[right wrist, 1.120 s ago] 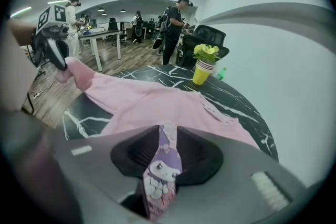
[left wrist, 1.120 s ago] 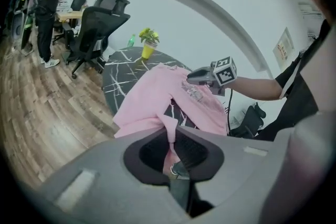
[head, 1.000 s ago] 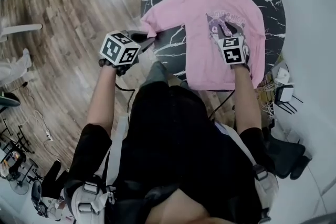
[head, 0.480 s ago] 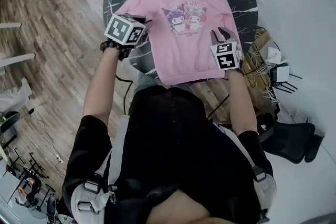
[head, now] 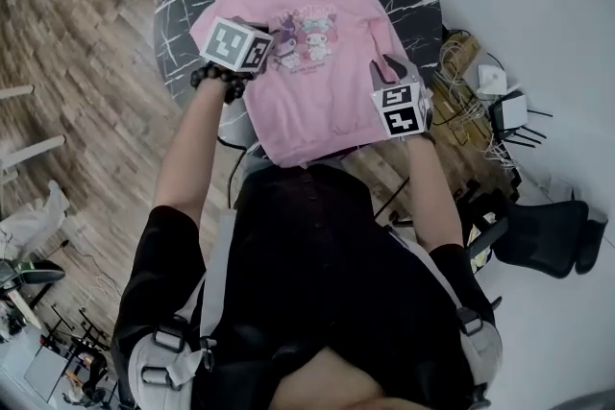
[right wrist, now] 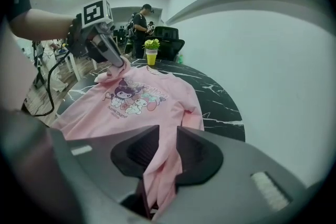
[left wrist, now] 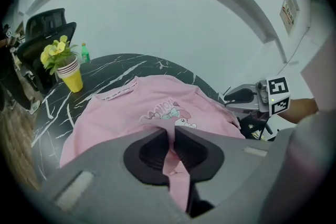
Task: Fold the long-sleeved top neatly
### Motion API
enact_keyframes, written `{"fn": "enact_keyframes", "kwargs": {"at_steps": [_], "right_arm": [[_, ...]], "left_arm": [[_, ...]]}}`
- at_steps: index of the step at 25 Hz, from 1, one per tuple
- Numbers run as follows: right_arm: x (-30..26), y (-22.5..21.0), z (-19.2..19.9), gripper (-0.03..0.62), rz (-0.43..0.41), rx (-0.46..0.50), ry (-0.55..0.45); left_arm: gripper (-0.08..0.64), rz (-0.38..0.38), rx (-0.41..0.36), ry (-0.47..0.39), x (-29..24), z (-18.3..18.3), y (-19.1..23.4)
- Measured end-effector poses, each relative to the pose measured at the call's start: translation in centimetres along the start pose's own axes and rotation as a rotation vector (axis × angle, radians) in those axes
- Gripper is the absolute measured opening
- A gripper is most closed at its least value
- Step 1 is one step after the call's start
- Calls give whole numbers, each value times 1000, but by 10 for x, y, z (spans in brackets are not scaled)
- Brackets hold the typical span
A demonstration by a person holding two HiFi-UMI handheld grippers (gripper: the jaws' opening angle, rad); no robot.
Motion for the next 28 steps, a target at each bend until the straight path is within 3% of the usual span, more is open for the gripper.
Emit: {"fn": "enact_keyframes", "kwargs": {"at_steps": [9, 16, 20, 22, 24, 26, 28], "right_arm": [[8, -20, 33, 112, 17, -96, 27], [7, -36, 51, 112, 32, -152, 50], [6, -45, 57, 112, 41, -164, 59], [5, -48, 60, 112, 40, -162, 66], [4, -49, 63, 112, 34, -162, 76], [2, -49, 65, 112, 24, -156, 82], [0, -49, 65, 112, 14, -145, 80]], "left_arm": [[35, 31, -17, 17, -67, -65, -6], [38, 37, -29, 77, -111, -81, -10], [40, 37, 12, 38, -124, -91, -7], [85, 65, 56, -17, -127, -99, -7], [195, 128, 123, -75, -129, -105, -11], [215, 178, 171, -115, -128, -108, -16], [232, 188, 160, -130, -126, -109, -20]]}}
Point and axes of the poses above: the fingertips, and each gripper's own axes: x backward along the fingers, y to its left, z out of its underside, the point moved 4 cm from there along x, backward along the fingers, and after that the axes turned 11 degrees about z, right-handed, at the moved point
